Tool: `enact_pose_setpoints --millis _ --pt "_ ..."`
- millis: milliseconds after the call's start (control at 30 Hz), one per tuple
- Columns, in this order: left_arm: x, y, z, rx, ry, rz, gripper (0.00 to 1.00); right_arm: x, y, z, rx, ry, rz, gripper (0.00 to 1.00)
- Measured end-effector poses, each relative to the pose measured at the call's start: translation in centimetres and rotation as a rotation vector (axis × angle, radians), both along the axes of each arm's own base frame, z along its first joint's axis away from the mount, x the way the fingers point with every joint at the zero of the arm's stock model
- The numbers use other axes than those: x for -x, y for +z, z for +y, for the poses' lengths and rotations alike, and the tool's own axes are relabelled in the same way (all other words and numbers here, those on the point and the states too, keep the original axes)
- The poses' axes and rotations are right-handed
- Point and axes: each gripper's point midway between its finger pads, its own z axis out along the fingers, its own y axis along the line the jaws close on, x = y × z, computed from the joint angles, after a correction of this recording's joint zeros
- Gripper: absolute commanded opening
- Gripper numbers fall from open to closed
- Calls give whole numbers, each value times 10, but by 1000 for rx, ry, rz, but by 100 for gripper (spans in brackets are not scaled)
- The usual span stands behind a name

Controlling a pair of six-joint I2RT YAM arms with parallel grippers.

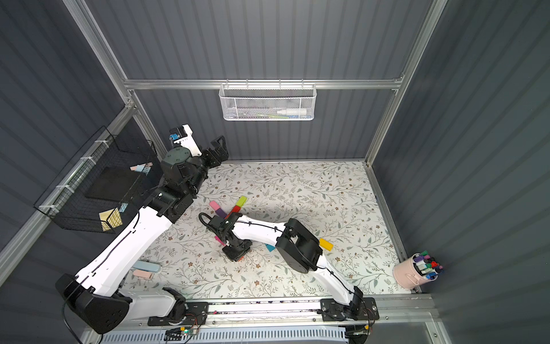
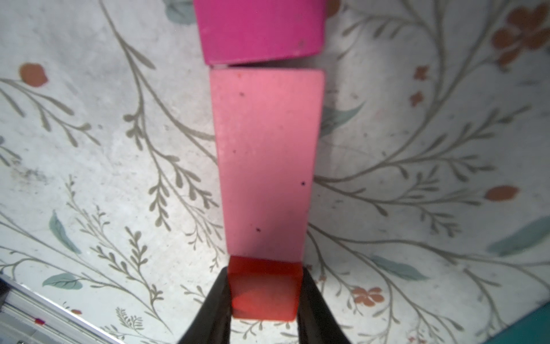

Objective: Assemble the letter v with building blocks
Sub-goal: Assemble the building block at the center of the board.

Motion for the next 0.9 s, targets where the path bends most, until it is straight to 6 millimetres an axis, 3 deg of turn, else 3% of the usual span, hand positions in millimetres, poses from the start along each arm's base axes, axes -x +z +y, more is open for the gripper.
enact_pose_setpoints --millis 900 --pt "-1 0 0 -8 -11 0 99 -1 -1 2 4 -1 2 30"
